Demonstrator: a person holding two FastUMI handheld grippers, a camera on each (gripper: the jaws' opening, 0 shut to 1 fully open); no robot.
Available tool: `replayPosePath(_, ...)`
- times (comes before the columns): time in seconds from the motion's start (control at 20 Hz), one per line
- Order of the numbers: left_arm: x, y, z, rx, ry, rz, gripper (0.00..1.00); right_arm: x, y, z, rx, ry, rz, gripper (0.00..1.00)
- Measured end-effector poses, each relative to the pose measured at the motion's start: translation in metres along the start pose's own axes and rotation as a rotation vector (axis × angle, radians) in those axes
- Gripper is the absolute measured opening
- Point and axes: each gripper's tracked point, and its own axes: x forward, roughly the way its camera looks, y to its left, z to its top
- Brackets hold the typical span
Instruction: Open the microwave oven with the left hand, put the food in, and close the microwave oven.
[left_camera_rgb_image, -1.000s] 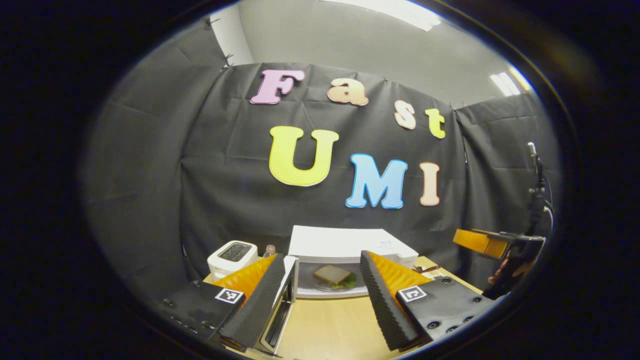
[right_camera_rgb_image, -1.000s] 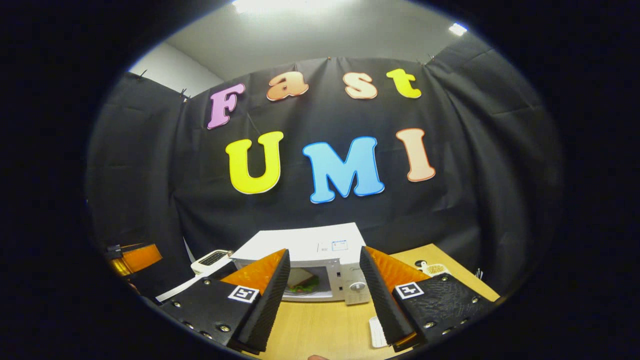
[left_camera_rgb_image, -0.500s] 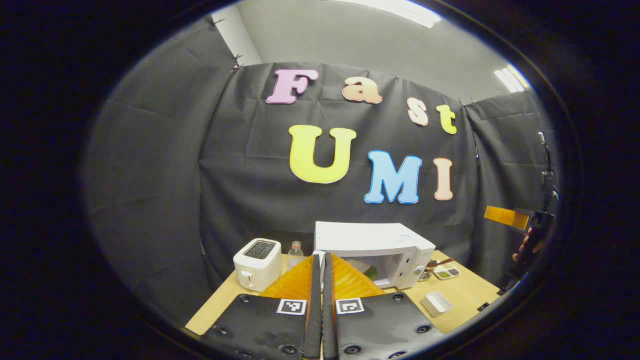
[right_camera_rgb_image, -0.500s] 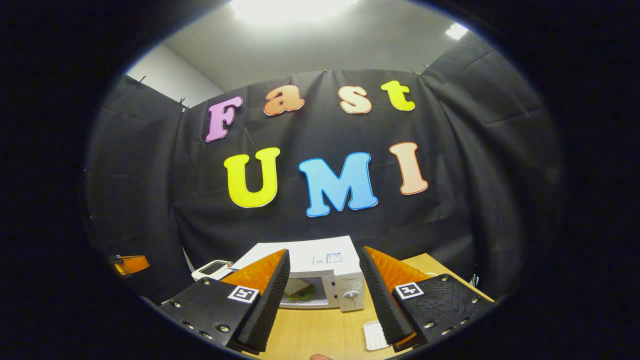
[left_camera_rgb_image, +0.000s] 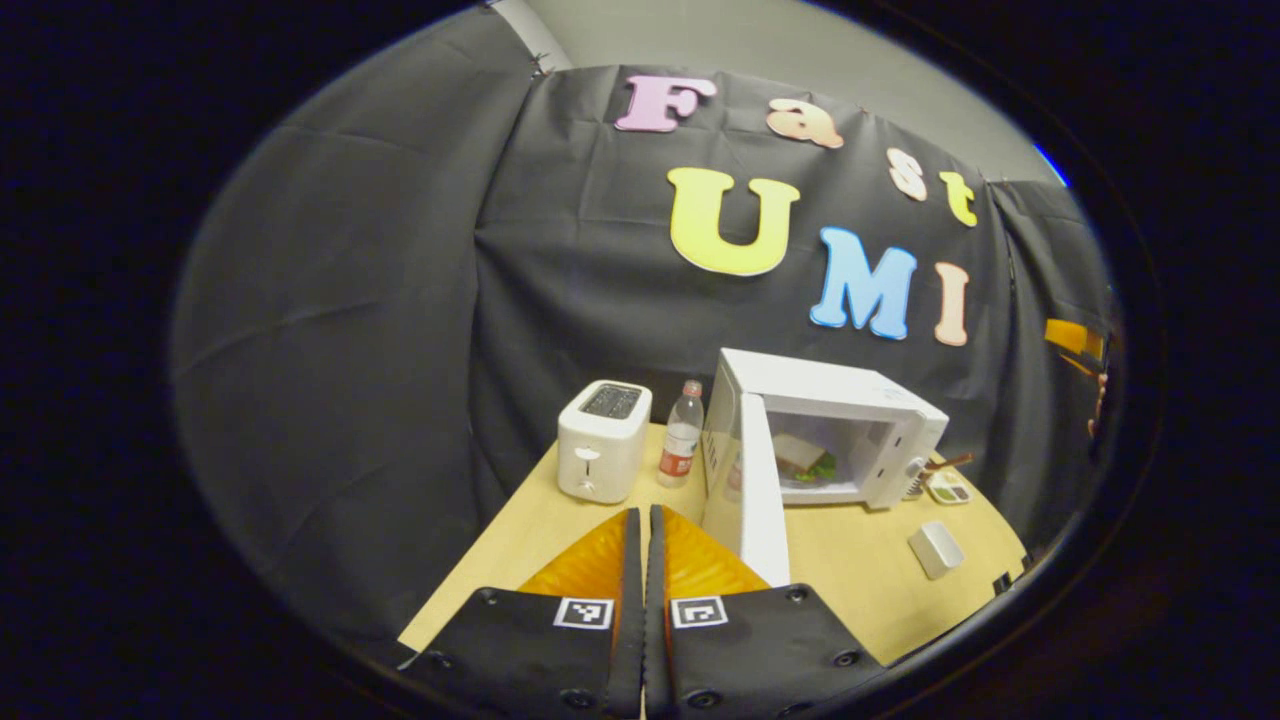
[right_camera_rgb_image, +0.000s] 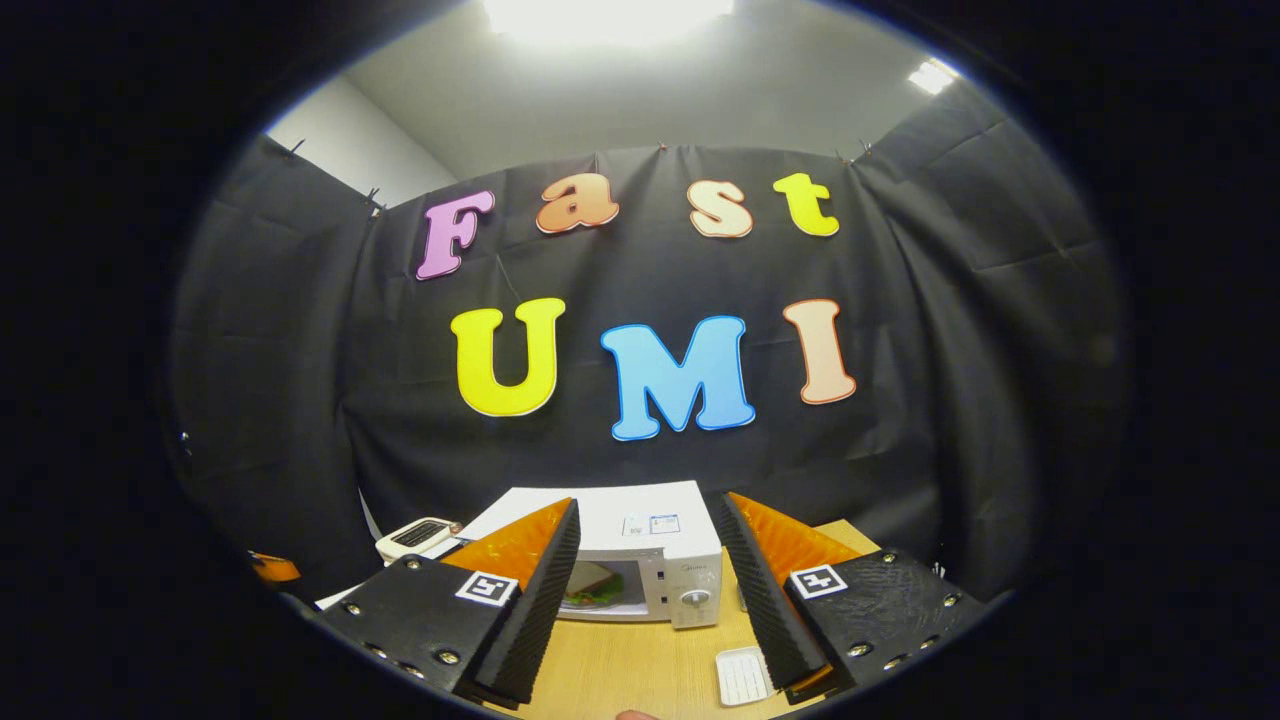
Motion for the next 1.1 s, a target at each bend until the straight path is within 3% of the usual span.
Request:
replayPosePath(0.2,0.001,-0.015,-0.031,0.004,0.071,-0.028,0.07,0.004,-0.012,-0.001,-0.006,-0.005,-0.004,0.83)
replayPosePath(0.55,-0.012,-0.052,-0.039,-0.005,0.086,0.012,0.07,0.017,-0.052,-0.002,-0.003,-0.006,-0.005,0.83)
replayPosePath(1.1,0.002,-0.208,-0.030,-0.014,0.098,-0.098,0.07,0.047,-0.103,0.004,-0.011,-0.001,0.057,0.84)
